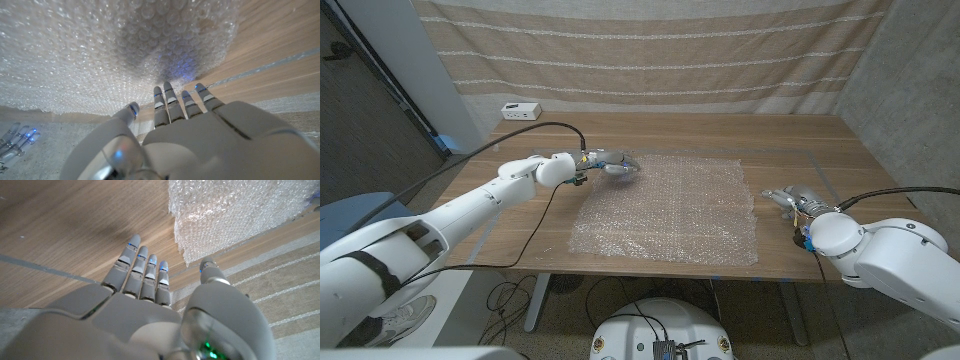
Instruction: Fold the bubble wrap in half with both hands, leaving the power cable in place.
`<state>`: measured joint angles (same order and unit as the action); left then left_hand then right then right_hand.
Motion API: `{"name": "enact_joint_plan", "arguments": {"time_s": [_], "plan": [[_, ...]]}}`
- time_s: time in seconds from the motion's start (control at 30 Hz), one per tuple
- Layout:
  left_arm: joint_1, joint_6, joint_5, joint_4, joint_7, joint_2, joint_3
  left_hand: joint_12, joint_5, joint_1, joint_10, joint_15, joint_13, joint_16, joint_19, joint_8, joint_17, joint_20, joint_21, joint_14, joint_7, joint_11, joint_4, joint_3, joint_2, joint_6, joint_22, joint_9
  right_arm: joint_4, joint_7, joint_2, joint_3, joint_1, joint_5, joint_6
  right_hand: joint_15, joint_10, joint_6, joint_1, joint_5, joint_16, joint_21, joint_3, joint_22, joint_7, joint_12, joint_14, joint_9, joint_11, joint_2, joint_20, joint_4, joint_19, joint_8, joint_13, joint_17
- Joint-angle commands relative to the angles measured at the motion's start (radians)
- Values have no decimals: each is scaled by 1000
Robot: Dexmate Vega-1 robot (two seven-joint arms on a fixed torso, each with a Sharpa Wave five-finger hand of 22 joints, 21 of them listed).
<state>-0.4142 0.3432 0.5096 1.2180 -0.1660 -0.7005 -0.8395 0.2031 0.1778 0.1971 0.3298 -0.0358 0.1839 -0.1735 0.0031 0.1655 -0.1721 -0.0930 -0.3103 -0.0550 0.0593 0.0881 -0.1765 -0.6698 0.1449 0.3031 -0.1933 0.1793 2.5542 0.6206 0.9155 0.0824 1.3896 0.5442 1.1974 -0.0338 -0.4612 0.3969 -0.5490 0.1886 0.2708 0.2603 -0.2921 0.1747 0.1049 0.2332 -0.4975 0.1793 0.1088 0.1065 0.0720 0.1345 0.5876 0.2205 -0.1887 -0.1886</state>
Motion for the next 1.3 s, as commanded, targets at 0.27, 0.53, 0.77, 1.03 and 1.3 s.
{"name": "enact_joint_plan", "arguments": {"time_s": [0.27, 0.53, 0.77, 1.03, 1.3], "plan": [[15, -116, 10, 45, -63, 11, -28, -12, 9, -52, -42, -48, 1, 0, -14, -3, -5, 3, 7, 34, -2, 5, -13, 9, 23, -74, -3, 0, -14, 218, 97, -48, -114, 527, 199, 5, -74, 57, 3, 9, 24, 21, -1, 6, 7, 13, -100, 5, 7, -6, 4, -2, 74, 8, -3, -7], [12, -156, 10, 73, -80, 16, -34, -15, 11, -77, -63, -52, 1, -1, -17, -2, -6, 5, 10, 45, 1, 6, -15, 17, 20, -108, -4, -1, -47, 316, 166, -24, -173, 743, 199, 41, -172, 156, -20, 14, 57, 44, -5, 10, 13, 26, -216, 5, 17, -11, -4, 14, 154, 23, -4, -16], [16, -151, 11, 79, -76, 18, -39, -18, 12, -96, -81, -54, 1, -1, -21, 0, -7, 10, 12, 57, 0, 0, -17, 24, 18, -128, -5, -2, -51, 211, 228, -44, -152, 743, 140, 53, -193, 183, -85, 22, 64, 47, -23, 11, 5, 22, -234, 5, 9, -10, -12, 42, 167, 21, -4, -20], [12, -139, -1, 88, -79, 17, -37, -17, 13, -106, -86, -55, 1, -2, -22, 3, -7, 11, 13, 59, 2, -1, -17, 27, 18, -131, -5, -2, -85, 269, 259, 43, -275, 917, 199, 62, -204, 202, -119, 24, 71, 49, -26, 12, 2, 20, -245, 5, 7, -20, -19, 47, 176, 20, -5, -25], [8, -143, 2, 97, -76, 15, -36, -16, 15, -114, -88, -55, 0, -3, -21, 6, -7, 11, 13, 60, 3, 0, -16, 30, 18, -132, -5, -2, -135, 399, 359, 244, -453, 1137, 151, 70, -213, 214, -128, 23, 75, 51, -22, 13, -2, 19, -249, 5, 5, -25, -22, 43, 181, 20, -5, -29]]}}
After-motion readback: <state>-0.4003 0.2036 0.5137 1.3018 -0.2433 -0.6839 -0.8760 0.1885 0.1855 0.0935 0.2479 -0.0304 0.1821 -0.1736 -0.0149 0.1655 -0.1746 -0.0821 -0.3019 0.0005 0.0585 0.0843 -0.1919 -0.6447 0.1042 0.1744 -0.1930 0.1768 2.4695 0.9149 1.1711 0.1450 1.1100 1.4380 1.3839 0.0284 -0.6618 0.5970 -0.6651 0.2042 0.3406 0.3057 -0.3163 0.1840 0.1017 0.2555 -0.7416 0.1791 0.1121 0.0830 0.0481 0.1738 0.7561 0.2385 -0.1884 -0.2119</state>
